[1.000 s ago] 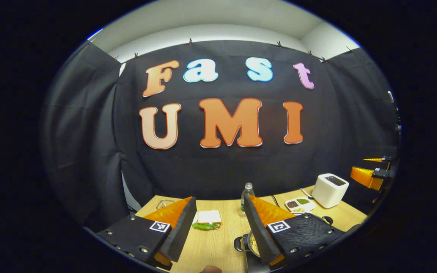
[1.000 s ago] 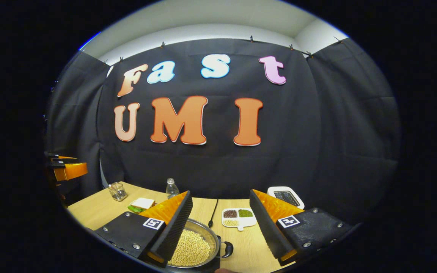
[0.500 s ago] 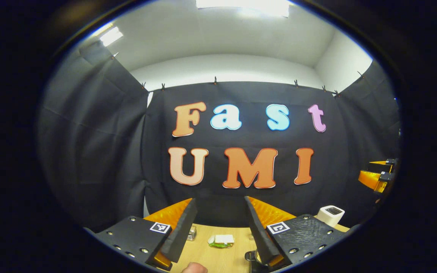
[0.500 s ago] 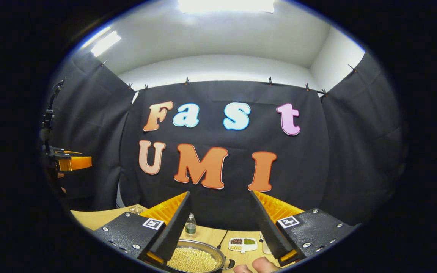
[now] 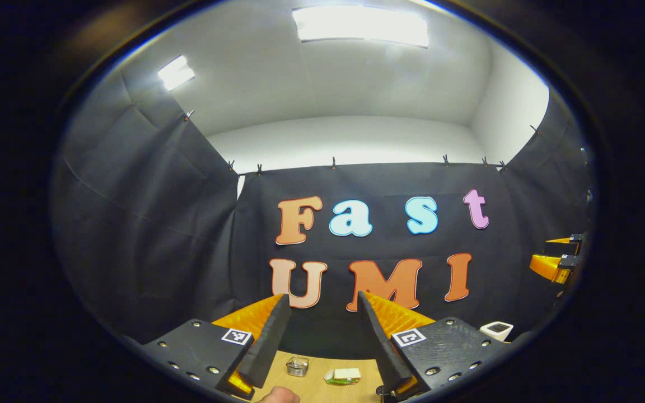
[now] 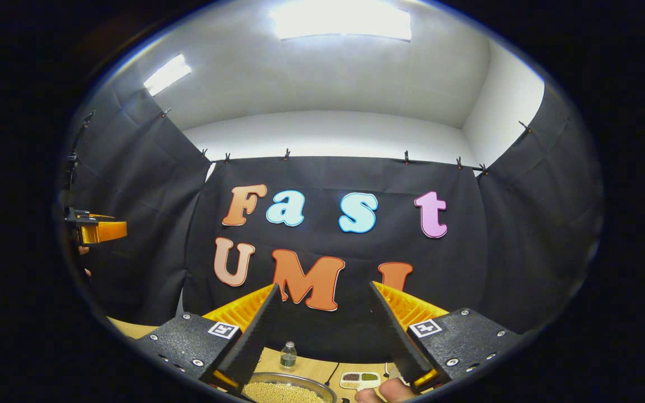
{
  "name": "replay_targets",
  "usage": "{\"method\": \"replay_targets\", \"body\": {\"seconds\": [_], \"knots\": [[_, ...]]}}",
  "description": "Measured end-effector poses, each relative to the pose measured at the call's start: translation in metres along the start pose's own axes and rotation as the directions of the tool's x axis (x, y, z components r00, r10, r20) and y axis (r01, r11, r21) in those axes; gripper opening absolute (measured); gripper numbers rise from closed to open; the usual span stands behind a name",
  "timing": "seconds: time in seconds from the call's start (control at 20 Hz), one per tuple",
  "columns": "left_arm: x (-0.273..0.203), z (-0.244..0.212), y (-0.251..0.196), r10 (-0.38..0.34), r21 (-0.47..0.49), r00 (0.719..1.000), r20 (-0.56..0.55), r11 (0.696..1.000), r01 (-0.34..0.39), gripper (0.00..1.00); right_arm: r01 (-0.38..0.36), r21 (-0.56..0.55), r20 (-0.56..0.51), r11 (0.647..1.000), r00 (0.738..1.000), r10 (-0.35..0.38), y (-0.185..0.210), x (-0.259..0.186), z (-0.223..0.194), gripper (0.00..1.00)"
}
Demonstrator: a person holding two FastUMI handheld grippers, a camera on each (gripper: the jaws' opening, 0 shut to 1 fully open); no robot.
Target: First push the handle of the pot to place it horizontally, then grasp the pot with both hands and set it on the induction cooktop.
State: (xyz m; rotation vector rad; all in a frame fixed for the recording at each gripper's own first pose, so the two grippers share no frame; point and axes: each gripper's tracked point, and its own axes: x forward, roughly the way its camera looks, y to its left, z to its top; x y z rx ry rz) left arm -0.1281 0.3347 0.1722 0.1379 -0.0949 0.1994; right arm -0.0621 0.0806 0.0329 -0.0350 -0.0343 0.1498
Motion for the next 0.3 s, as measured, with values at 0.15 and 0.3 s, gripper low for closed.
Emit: {"method": "replay_targets", "body": {"seconds": [0.15,0.3], "knots": [[-0.001,-0.002,0.009,0.049,0.068,0.998,0.037,0.996,-0.051,0.75,-0.027,0.013,-0.004,1.0,1.0,0.027,0.008,0.007,-0.005,0.95],[0.0,-0.002,0.005,0.051,0.072,0.997,0.053,0.996,-0.055,0.75,-0.039,0.016,-0.007,0.999,0.999,0.039,0.012,0.013,-0.01,0.95]]}}
